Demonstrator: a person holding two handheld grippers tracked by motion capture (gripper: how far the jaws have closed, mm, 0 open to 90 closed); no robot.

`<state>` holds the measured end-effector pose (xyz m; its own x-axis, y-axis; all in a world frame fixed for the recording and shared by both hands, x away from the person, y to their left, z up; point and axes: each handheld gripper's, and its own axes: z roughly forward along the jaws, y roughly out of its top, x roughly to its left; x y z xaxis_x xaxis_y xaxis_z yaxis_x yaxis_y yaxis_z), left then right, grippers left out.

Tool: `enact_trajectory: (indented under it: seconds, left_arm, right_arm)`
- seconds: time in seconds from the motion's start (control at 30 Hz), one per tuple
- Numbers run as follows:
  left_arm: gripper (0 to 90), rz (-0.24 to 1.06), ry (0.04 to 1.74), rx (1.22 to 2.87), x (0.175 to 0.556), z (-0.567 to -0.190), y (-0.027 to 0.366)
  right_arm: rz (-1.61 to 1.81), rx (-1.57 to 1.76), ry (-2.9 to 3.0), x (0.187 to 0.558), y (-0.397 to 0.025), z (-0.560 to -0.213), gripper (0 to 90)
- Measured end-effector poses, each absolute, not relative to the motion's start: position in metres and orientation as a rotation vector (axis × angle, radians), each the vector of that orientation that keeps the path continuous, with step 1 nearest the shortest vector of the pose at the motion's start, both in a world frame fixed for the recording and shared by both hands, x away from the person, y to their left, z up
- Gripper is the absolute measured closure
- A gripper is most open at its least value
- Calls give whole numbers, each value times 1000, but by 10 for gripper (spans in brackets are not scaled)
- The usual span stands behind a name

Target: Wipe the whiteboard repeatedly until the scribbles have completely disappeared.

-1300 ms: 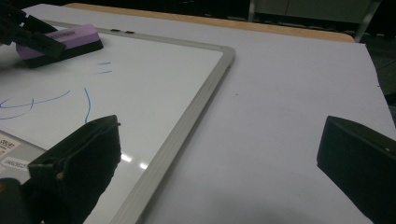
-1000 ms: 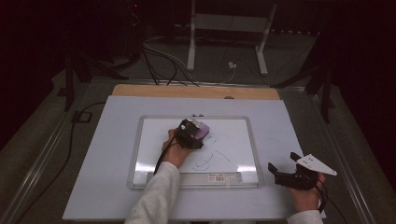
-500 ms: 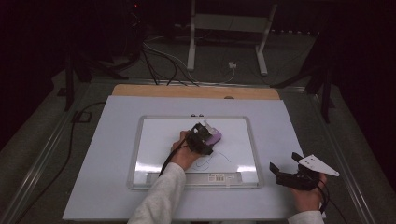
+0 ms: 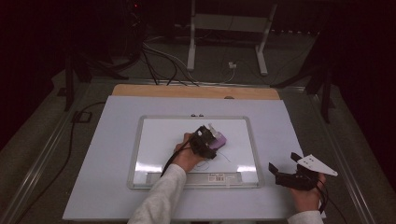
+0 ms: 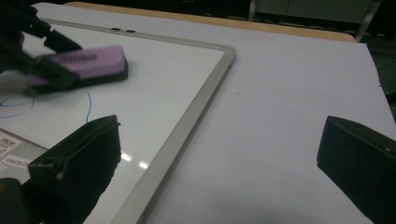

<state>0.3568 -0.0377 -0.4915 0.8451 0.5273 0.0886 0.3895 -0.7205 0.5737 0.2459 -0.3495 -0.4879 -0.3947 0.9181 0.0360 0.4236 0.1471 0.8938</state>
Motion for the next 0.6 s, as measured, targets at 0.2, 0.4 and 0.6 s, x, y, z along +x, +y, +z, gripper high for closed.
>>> enact_trajectory:
  seconds: [0.2, 0.4, 0.6]
  left_arm:
    - [414, 339, 557, 2505, 340, -490, -50]
    - [414, 470, 719, 2500, 357, -490, -35]
    - [414, 418, 692, 2495, 351, -490, -40]
  right_arm:
    - [1201, 1279, 1894, 246, -349, -488, 0]
    - [1203, 1286, 1887, 245, -351, -488, 0]
    - [1203, 1284, 1887, 245, -351, -488, 0]
